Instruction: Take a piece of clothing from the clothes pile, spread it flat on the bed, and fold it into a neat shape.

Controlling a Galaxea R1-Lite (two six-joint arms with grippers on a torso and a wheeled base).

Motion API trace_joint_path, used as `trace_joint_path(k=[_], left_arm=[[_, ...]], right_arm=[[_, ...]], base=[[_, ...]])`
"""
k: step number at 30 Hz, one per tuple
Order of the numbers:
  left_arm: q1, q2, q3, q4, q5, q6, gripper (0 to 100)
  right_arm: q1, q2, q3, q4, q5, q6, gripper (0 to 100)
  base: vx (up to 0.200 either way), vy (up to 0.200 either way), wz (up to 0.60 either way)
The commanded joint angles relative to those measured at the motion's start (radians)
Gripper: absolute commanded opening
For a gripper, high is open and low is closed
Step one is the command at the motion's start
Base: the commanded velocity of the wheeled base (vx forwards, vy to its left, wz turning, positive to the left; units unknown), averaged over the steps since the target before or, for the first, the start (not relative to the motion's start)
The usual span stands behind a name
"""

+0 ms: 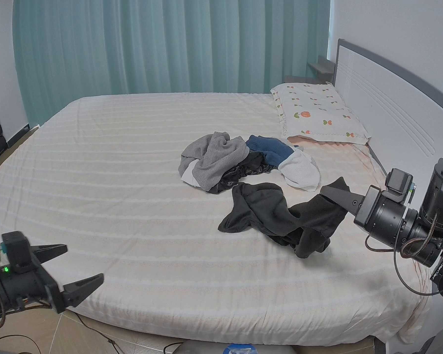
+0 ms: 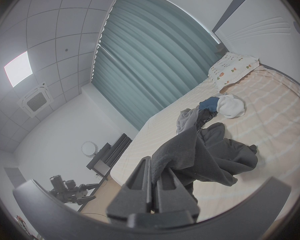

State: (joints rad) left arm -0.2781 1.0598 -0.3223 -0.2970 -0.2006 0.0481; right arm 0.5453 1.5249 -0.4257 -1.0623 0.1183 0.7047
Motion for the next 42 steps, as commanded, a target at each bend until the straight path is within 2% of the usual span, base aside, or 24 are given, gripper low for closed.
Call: trace_joint_path(k=[1, 2, 6, 7, 8, 9, 11, 18, 28, 31, 38, 42], left_arm=[[-0.188, 0.499, -0.021, -0.303, 0.056, -0.047, 100], [-0.242, 0.608, -0.050, -0.360, 0.104, -0.070, 100], [-0.300, 0.750, -0.124, -0.425, 0.178, -0.106, 100], [-0.334, 0.821, -0.175, -0.467, 0.227, -0.134, 100], [-0.337, 0.827, -0.179, -0.472, 0.230, -0.136, 100], [-0.366, 0.885, -0.224, -0.511, 0.268, -0.165, 100], [-0.389, 0.934, -0.254, -0.551, 0.288, -0.182, 100], [-0.437, 1.102, -0.386, -0.669, 0.297, -0.180, 100], [-0.446, 1.158, -0.489, -0.672, 0.285, -0.186, 100], [-0.440, 1.180, -0.523, -0.674, 0.282, -0.185, 100], [-0.434, 1.246, -0.592, -0.677, 0.283, -0.186, 100], [-0.429, 1.276, -0.623, -0.679, 0.279, -0.185, 100]], right_arm=[[0.031, 0.020, 0.002, 0.008, -0.002, -0.013, 0], [0.022, 0.020, 0.004, 0.008, -0.005, -0.014, 0], [0.021, 0.015, 0.010, 0.013, -0.008, -0.014, 0], [0.013, 0.014, 0.013, 0.013, -0.020, -0.014, 0], [0.012, 0.015, 0.013, 0.013, -0.022, -0.014, 0], [0.002, 0.018, 0.010, 0.013, -0.031, -0.014, 0], [0.001, 0.017, 0.009, 0.013, -0.032, -0.013, 0], [0.008, 0.004, 0.007, 0.013, -0.034, -0.013, 0], [0.067, -0.032, -0.015, 0.015, -0.040, -0.014, 0], [0.099, -0.063, -0.030, 0.015, -0.083, -0.024, 0], [0.153, -0.103, -0.033, 0.018, -0.089, -0.044, 0], [0.157, -0.114, -0.067, 0.042, -0.089, -0.062, 0]], base=[[0.000, 0.000, 0.00], [0.000, 0.000, 0.00], [0.000, 0.000, 0.00], [0.000, 0.000, 0.00], [0.000, 0.000, 0.00], [0.000, 0.000, 0.00], [0.000, 0.000, 0.00], [0.000, 0.000, 0.00], [0.000, 0.000, 0.00], [0.000, 0.000, 0.00], [0.000, 0.000, 0.00], [0.000, 0.000, 0.00]])
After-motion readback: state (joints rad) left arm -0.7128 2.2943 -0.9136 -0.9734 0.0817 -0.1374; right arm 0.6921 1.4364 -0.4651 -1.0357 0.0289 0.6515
